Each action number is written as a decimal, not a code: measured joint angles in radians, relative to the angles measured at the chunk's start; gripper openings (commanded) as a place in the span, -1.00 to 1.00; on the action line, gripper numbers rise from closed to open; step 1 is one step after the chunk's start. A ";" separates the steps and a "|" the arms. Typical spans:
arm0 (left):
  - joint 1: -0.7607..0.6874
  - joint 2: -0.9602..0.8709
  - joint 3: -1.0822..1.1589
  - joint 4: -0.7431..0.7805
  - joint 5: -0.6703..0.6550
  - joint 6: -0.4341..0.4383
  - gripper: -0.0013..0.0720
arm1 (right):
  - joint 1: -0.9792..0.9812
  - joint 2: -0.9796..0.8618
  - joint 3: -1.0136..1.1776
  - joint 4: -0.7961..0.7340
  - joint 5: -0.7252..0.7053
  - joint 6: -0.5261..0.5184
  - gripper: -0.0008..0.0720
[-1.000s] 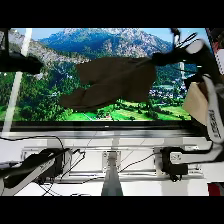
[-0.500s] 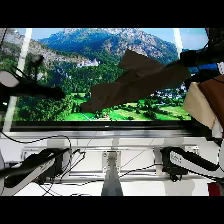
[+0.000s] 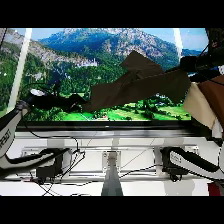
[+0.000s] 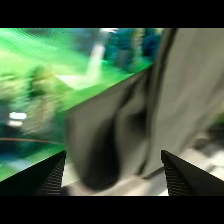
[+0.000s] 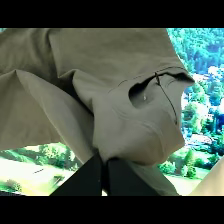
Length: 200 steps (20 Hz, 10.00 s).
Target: Fold the clothes and pants, and hang the long-sleeved shirts on hangers.
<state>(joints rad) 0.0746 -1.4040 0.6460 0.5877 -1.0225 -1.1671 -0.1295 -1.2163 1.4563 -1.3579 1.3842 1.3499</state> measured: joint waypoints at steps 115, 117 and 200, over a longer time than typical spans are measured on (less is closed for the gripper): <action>0.263 0.272 0.757 0.001 -0.216 0.251 -0.91 | -0.001 0.325 -0.067 0.105 -0.294 -0.004 -0.95; 0.333 0.376 0.819 -0.002 -0.143 0.233 -0.91 | -0.001 0.350 0.071 0.106 -0.298 -0.004 -0.95; 0.438 -0.134 0.242 0.151 -0.179 0.229 0.50 | -0.220 0.096 -1.029 0.445 -0.421 -0.169 -0.95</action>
<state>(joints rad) 0.5125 -1.5375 0.8883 0.7383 -1.2018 -0.9386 -0.3500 -1.1202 0.4274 -0.9127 0.9634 1.1805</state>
